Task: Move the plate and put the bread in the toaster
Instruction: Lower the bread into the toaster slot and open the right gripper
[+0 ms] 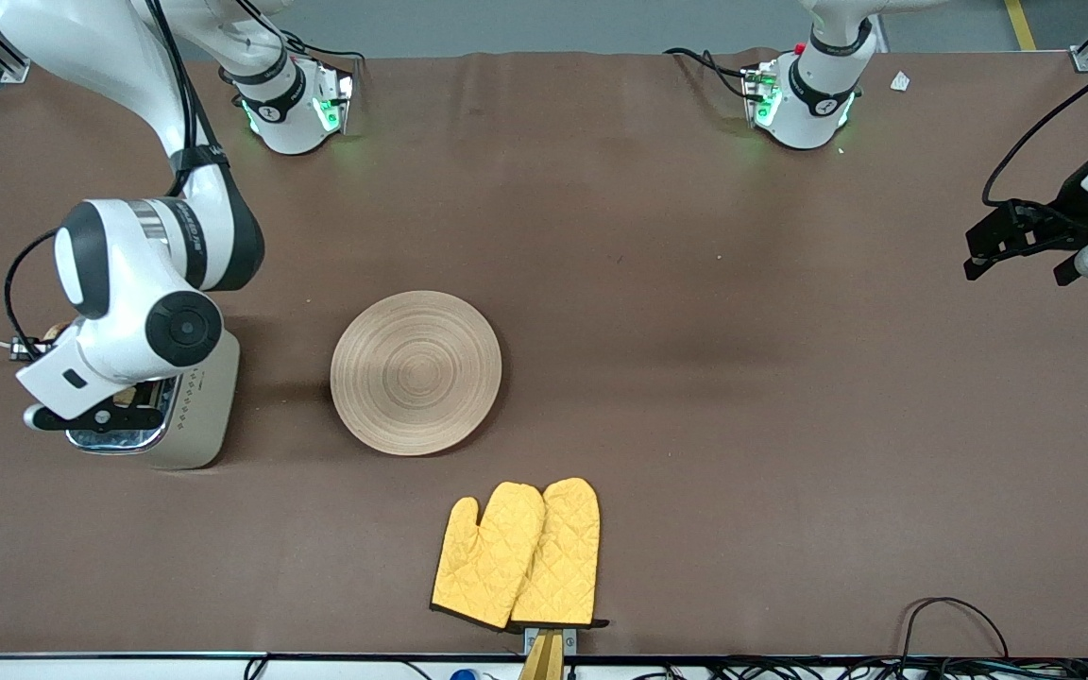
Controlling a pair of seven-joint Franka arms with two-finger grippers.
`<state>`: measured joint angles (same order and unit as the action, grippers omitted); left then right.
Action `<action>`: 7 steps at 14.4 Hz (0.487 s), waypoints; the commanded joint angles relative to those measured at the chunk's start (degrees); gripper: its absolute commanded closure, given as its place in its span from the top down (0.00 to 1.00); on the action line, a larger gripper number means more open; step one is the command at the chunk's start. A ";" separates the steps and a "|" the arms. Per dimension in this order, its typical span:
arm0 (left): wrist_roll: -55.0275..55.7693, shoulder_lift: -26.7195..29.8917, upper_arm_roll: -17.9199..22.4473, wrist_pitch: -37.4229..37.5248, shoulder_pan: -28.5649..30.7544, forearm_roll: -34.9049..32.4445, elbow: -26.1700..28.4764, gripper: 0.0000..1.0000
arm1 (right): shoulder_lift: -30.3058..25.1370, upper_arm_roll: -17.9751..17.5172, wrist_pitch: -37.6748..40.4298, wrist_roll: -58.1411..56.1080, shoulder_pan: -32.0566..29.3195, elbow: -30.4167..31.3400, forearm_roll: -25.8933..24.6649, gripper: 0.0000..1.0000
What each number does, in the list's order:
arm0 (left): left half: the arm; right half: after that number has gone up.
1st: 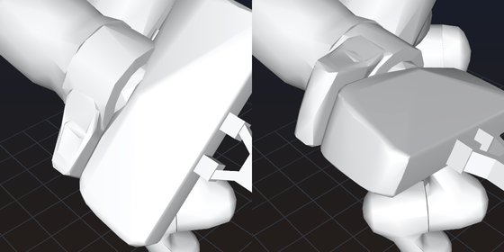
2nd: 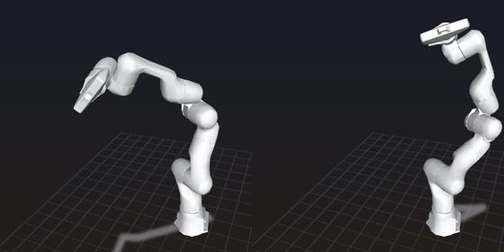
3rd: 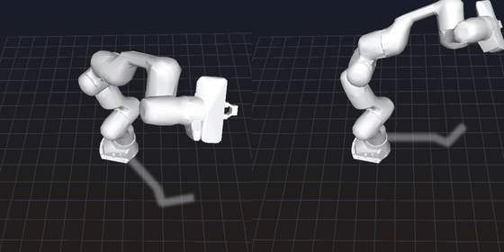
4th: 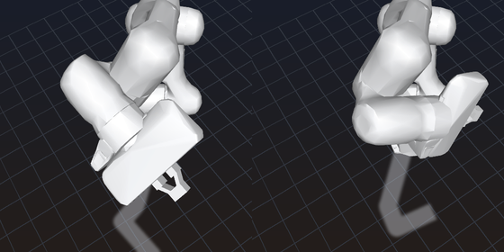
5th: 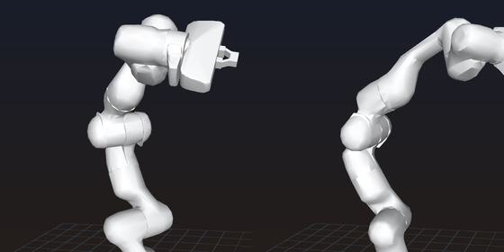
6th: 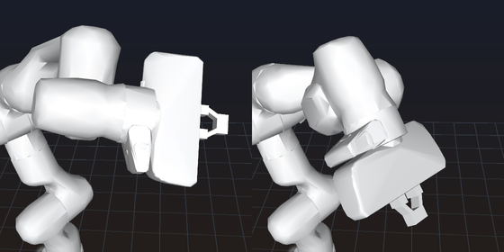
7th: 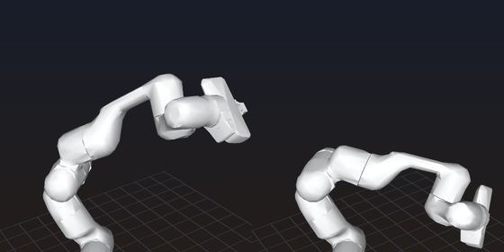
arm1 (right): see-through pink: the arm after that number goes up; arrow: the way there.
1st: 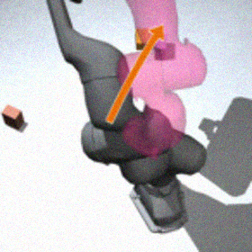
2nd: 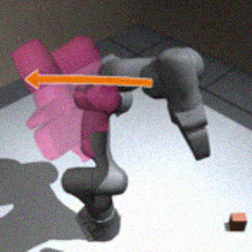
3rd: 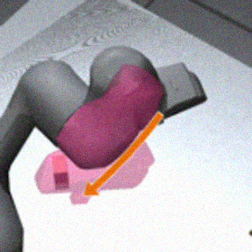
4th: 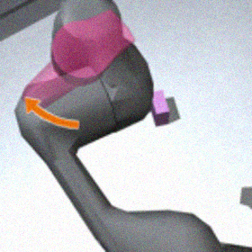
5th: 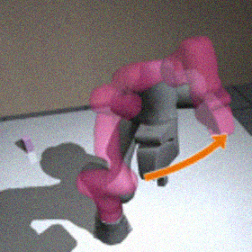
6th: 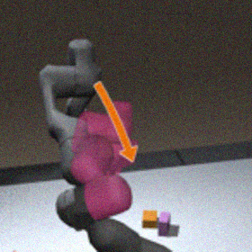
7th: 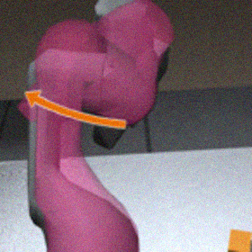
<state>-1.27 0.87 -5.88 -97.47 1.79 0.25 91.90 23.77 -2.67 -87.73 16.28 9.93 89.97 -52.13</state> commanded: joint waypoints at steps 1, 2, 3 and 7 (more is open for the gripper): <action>-0.67 -0.26 -0.19 0.00 0.23 -0.87 -0.76 1.00 | 1.01 -0.76 -2.34 -0.11 -0.62 1.34 -1.92 0.00; -0.67 -0.26 -0.19 0.00 0.23 -0.87 -0.76 1.00 | 1.19 -0.76 -3.92 0.15 -0.70 1.87 -1.92 0.00; -0.67 -0.26 -0.19 0.00 0.23 -0.87 -0.76 1.00 | 1.28 -0.76 -4.72 0.33 -0.96 2.05 -1.92 0.00; -0.67 -0.26 -0.19 0.00 0.32 -0.87 -0.67 1.00 | 3.82 -0.85 -6.40 1.99 -0.88 1.97 -2.54 0.15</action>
<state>-1.27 0.87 -5.87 -97.47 1.79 0.25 91.89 26.86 -2.69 -93.06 16.53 9.90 91.15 -53.22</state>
